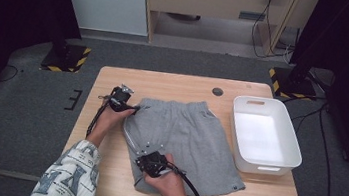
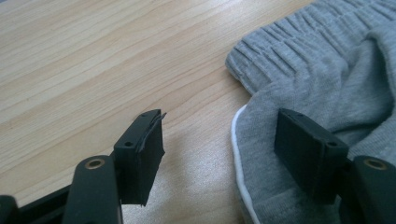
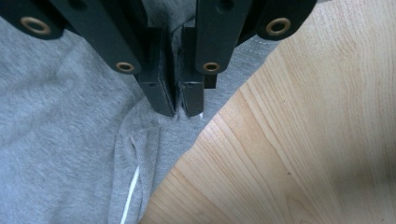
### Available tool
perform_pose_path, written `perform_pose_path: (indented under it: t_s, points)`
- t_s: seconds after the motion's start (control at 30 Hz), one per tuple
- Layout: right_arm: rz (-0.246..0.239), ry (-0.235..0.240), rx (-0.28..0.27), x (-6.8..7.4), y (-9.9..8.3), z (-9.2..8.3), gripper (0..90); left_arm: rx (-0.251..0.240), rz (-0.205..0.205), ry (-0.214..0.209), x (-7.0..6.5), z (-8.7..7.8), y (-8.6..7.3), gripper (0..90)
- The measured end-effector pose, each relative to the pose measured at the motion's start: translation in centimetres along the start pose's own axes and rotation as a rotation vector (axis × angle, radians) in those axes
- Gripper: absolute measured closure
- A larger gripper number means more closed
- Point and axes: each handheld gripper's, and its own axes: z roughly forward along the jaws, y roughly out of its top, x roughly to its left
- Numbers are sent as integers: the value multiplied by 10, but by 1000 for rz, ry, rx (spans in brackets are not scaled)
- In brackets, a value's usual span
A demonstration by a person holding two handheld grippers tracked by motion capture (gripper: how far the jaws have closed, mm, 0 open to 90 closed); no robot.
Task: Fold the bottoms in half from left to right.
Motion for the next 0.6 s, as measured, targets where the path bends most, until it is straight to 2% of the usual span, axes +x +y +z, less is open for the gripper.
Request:
perform_pose_path:
  t_s: [0.07,0.17,0.2,0.33,0.37,0.53,0.6]
  points:
    - [3,0,-3,0,0,0,844,16,8,-7,-1,2,-1,332]
    - [8,0,-5,0,-1,0,843,17,-24,-38,1,2,-4,363]
    - [3,0,-5,0,-1,0,842,8,-24,-43,1,2,-5,380]
    - [14,1,-5,-1,-1,0,836,-36,-62,-98,1,1,-11,510]
    - [15,1,-5,-1,-1,0,834,-49,-60,-103,0,1,-13,538]
    - [15,-1,-13,0,-2,0,830,-38,-44,-132,-5,-2,-12,722]
    - [14,-1,-12,0,-2,0,828,-30,-40,-127,-7,-2,-10,785]
